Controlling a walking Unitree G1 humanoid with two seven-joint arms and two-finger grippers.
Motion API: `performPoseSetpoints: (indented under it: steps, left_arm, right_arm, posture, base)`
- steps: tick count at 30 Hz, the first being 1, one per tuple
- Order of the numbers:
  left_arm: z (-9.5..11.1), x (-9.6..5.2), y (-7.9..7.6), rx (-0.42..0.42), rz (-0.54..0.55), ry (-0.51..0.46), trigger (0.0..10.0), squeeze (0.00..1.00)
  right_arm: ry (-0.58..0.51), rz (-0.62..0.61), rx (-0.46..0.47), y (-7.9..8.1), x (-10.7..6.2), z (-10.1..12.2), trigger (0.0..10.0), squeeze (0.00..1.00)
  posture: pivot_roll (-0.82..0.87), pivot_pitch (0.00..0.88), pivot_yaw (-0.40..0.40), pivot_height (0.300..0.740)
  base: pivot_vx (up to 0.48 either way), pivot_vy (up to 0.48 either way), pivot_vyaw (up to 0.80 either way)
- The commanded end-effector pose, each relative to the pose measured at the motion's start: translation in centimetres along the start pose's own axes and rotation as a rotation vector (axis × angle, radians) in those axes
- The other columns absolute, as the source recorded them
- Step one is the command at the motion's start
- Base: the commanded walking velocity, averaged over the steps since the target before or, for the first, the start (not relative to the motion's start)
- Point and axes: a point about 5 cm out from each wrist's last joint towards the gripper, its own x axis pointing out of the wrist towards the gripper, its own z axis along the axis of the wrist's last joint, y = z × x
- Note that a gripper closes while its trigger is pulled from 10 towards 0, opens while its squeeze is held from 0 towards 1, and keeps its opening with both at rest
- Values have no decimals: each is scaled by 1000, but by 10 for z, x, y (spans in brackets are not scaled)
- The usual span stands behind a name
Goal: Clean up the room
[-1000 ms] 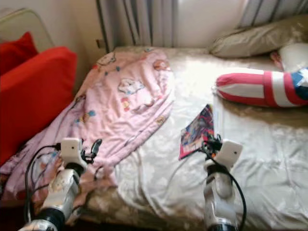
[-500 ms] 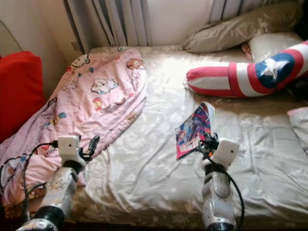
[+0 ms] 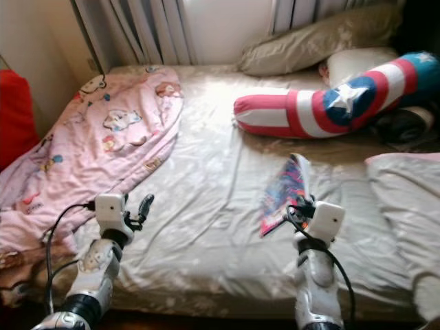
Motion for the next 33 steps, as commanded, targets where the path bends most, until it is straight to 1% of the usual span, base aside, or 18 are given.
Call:
performPoseSetpoints:
  steps: [1,9,19,26,33]
  left_arm:
    - [-5,-5,9,11,22,25,10000,0]
    - [-5,-6,9,14,24,28,10000,0]
    - [-4,-5,10,-5,28,19,10000,0]
    - [-5,-4,9,-14,26,31,10000,0]
    - [-5,-4,9,-17,22,31,10000,0]
  right_arm:
    - [-32,45,8,14,4,6,10000,0]
    - [-23,44,4,13,3,5,10000,0]
    - [-1,75,-5,16,2,2,10000,0]
    - [10,99,-8,20,3,0,10000,0]
    - [20,88,-14,18,3,-2,10000,0]
  posture:
    - [26,78,46,740]
    - [24,78,46,740]
    - [23,80,46,740]
    - [22,76,44,740]
    - [22,75,44,740]
  base:
    - [0,-262,0]
    - [0,-294,0]
    - [0,0,0]
    - [0,0,0]
    - [0,0,0]
